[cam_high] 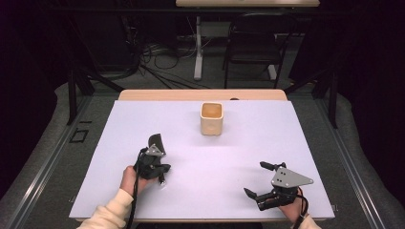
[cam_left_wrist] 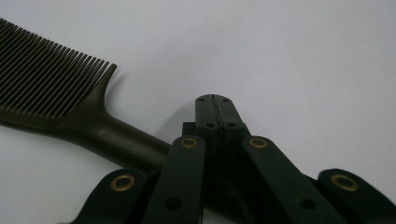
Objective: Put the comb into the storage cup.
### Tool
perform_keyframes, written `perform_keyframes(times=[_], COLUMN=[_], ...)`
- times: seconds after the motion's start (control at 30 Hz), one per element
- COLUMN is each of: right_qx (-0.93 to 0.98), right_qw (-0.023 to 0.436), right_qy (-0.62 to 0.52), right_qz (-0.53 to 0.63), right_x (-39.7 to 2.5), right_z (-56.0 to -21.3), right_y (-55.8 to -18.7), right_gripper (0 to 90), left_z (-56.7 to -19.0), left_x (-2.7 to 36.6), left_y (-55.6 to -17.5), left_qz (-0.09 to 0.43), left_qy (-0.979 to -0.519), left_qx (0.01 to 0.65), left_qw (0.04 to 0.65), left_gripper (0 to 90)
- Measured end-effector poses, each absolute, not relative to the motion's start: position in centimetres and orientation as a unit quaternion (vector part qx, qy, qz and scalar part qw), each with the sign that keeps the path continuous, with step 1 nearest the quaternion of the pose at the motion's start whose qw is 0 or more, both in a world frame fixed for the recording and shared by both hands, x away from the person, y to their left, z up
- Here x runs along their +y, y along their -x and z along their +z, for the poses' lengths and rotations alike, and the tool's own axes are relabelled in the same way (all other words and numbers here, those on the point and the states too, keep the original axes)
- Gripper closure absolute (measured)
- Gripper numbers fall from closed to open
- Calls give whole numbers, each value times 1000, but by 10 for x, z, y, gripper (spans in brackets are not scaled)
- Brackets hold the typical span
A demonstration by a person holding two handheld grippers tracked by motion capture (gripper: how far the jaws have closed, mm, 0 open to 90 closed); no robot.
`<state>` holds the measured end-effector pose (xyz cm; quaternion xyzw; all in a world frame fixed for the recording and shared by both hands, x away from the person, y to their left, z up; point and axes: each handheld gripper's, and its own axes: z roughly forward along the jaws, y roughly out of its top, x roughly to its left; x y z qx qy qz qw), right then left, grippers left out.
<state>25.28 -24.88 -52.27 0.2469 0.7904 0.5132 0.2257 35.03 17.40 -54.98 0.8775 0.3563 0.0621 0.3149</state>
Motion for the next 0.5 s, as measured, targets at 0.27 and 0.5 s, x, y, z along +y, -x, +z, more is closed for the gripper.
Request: perform_keyframes(times=[0.27, 0.5], right_qx=[790, 790], right_qw=[225, 225], right_qy=[-247, -247], right_qz=[513, 514], right_x=[-249, -249], right_z=[-523, -523], right_y=[-253, -253], right_gripper=[0, 0], left_z=[-549, -549], left_x=[177, 180], left_y=[-350, -350], left_qz=[59, 57], left_qy=[-878, -878], left_qx=[359, 361], left_qw=[313, 309], left_gripper=[900, 900])
